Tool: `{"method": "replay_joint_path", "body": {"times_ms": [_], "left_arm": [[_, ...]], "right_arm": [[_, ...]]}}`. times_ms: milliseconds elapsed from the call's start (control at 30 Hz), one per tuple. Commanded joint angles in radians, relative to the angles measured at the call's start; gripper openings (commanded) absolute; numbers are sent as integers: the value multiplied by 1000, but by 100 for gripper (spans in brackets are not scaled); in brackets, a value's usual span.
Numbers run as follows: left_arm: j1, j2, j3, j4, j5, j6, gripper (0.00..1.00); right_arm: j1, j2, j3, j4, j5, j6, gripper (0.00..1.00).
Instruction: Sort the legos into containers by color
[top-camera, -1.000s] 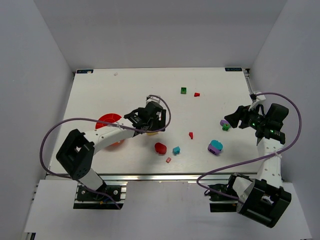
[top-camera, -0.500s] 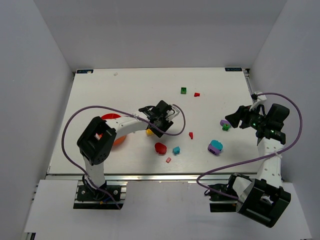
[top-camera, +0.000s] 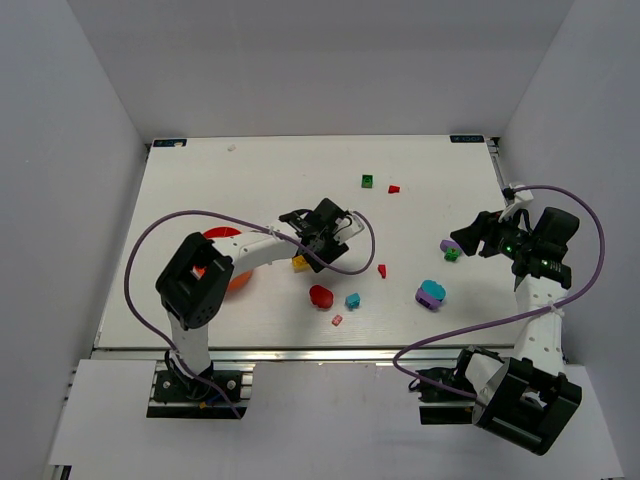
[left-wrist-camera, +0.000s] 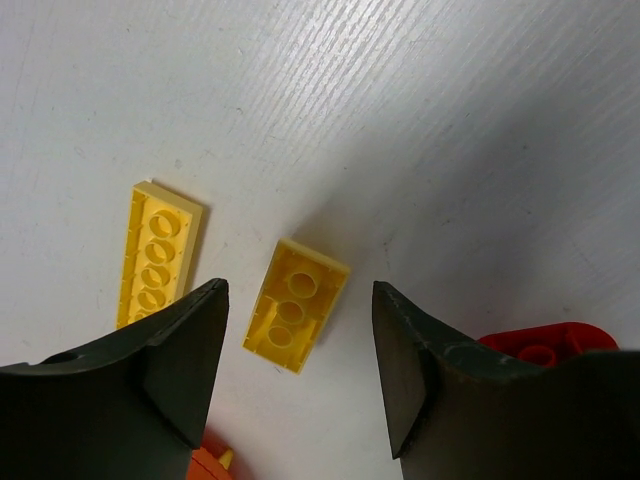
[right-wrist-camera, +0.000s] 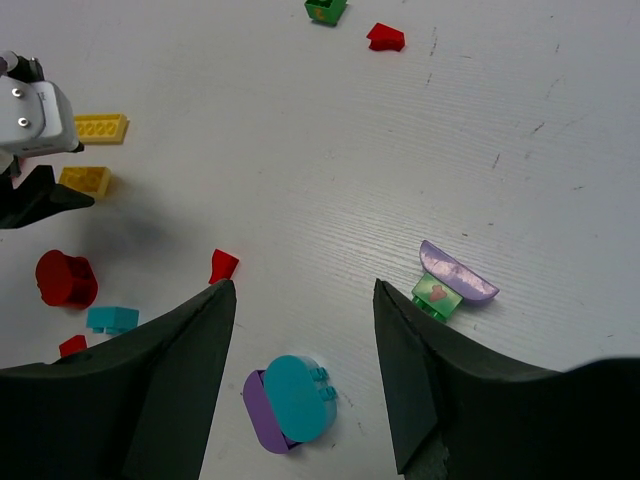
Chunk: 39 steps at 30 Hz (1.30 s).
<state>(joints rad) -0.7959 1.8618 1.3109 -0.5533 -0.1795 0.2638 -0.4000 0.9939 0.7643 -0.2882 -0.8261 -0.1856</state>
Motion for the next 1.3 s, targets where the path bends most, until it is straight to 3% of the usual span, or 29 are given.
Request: {"method": "replay_joint_path", "body": {"times_ms": [0,733,867,900,933,1267], "left_arm": [[3,14,19,-11,11,64,69],[21,97,21,12,74,117,65],[21,70,-4,29,72,101,54],[21,57,-9,35,69,97,42],[21,36,-12,42,68,94,38],[21,-151,-56,107,80,26,19]], "right_arm": [[-10,3,18,24,-19,9,63],[-23,-3,17,26,-22,6,63],[-28,-6,15,24,-25,6,63],[-26,-6,16,24,-25,6,63],[-30,-8,17,23,-27,6,63],[-37,-14,16,21,-41,5,63]]}}
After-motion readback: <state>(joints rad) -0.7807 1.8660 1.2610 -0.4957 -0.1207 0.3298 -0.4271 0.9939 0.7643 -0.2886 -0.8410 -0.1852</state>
